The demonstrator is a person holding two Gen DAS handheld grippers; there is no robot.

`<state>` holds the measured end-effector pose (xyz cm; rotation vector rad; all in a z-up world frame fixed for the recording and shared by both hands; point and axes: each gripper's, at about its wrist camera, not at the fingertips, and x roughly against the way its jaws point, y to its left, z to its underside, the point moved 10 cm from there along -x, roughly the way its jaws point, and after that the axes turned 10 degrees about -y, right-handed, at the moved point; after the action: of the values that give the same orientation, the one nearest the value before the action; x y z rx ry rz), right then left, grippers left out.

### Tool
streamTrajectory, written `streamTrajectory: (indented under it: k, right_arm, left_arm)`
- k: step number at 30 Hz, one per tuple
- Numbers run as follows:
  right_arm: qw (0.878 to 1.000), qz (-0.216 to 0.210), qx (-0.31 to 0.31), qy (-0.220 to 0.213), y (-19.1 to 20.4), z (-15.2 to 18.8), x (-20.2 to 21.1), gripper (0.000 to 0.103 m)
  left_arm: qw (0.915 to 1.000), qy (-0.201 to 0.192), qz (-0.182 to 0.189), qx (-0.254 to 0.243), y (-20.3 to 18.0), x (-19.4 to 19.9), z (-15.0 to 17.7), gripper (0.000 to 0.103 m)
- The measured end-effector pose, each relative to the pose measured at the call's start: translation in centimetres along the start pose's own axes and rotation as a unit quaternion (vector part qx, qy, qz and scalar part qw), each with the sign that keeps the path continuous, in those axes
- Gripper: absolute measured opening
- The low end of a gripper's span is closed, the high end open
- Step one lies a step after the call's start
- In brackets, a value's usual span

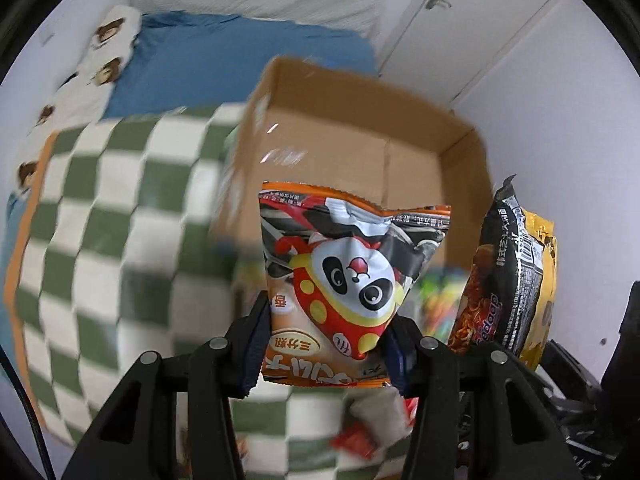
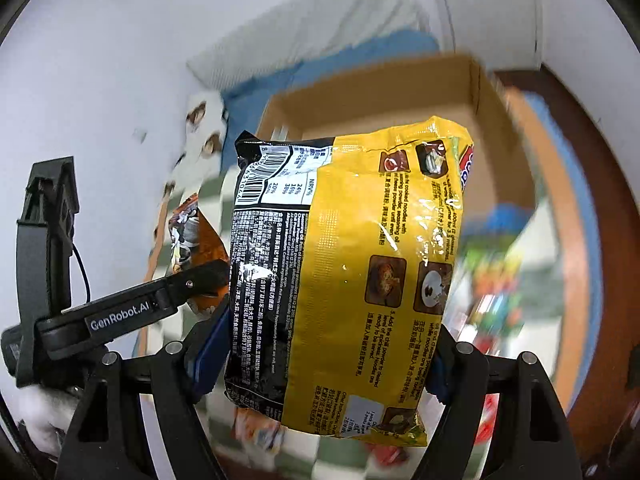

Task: Organize snacks
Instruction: 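Carry both packets into the cardboard box and open both tools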

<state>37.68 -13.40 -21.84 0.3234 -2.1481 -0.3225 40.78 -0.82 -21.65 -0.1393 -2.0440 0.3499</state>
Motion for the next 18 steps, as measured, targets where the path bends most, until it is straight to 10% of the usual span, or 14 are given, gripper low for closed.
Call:
streamTrajectory:
  k: [6, 18]
  right_arm:
    - [0.999, 0.039, 0.007, 0.013, -4.7, -7.5, -6.2, 0.082]
    - [0.993, 0.073, 0.024, 0.09, -10.1, -11.2, -17.2, 0.082]
  left_arm:
    - [0.9997, 0.018, -0.004, -0.014, -3.4, -7.1, -7.8, 0.047]
    - [0.9936, 0.098, -0.043, -0.036, -3.7, -18.1, -10.4, 0.047]
